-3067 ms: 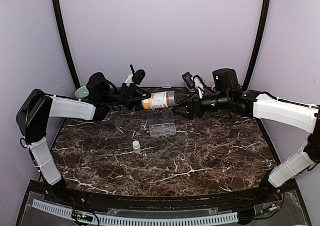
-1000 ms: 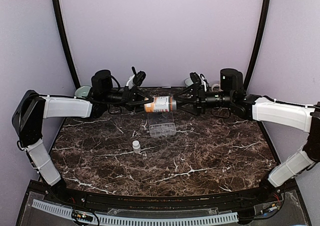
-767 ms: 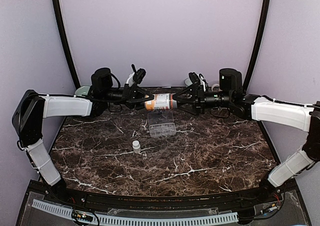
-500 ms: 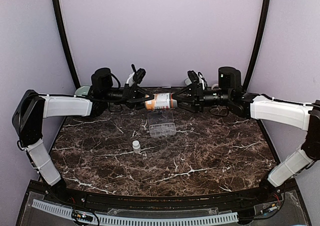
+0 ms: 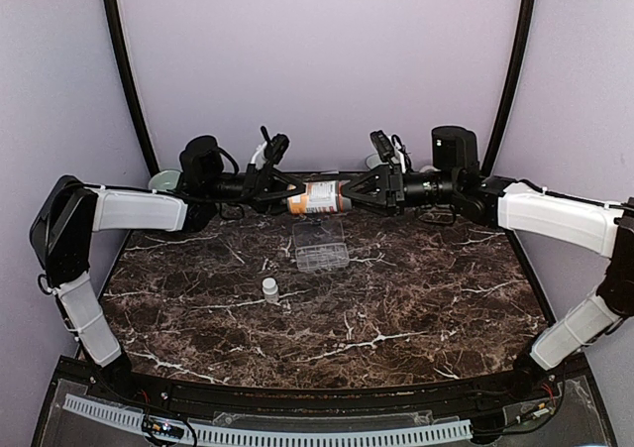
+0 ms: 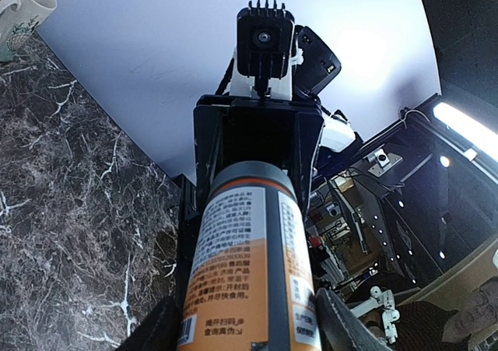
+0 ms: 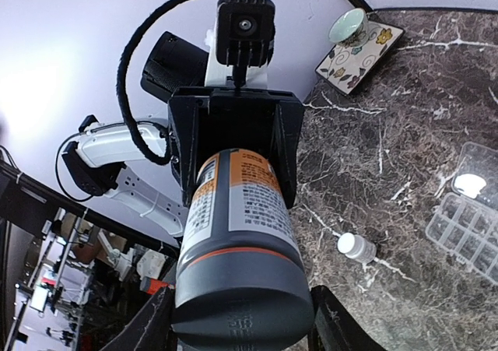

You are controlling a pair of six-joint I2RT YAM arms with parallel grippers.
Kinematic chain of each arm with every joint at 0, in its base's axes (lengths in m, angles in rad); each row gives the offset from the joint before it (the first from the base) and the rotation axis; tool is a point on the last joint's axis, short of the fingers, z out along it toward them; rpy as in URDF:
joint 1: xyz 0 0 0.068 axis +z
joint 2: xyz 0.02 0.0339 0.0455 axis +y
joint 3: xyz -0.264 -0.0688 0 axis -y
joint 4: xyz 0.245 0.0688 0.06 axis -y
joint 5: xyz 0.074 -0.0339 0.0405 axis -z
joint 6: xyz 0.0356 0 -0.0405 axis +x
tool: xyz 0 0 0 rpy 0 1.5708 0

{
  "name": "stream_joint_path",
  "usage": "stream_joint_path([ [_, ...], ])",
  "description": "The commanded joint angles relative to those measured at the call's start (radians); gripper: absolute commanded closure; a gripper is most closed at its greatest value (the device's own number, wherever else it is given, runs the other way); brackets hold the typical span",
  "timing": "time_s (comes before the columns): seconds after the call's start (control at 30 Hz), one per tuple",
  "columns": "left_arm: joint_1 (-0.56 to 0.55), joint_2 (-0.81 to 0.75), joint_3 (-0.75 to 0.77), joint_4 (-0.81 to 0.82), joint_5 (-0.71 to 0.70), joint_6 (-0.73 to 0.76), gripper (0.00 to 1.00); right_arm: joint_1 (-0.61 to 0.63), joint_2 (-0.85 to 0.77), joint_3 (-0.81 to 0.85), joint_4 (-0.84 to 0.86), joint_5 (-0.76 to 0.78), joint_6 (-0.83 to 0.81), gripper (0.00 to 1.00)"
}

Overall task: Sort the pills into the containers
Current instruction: Unscrew the lid of the pill bottle.

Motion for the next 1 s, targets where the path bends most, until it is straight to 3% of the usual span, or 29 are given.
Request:
stream_joint_path([
  [0.0, -0.008, 0.006, 0.002, 0.215, -0.01, -0.126, 0.85, 0.011, -0.023, 0.023, -0.083, 0.019, -0.21, 0.59],
  [0.33, -0.009, -0.001, -0.007, 0.227, -0.015, -0.144, 0.86, 0.011, -0.04, 0.082, -0.22, 0.115, -0.476, 0.59],
  [0.97, -0.008, 0.026, -0.017, 0.338, -0.002, -0.233, 0.86, 0.014, -0.129, -0.022, -0.253, 0.314, -0.754, 0.55],
])
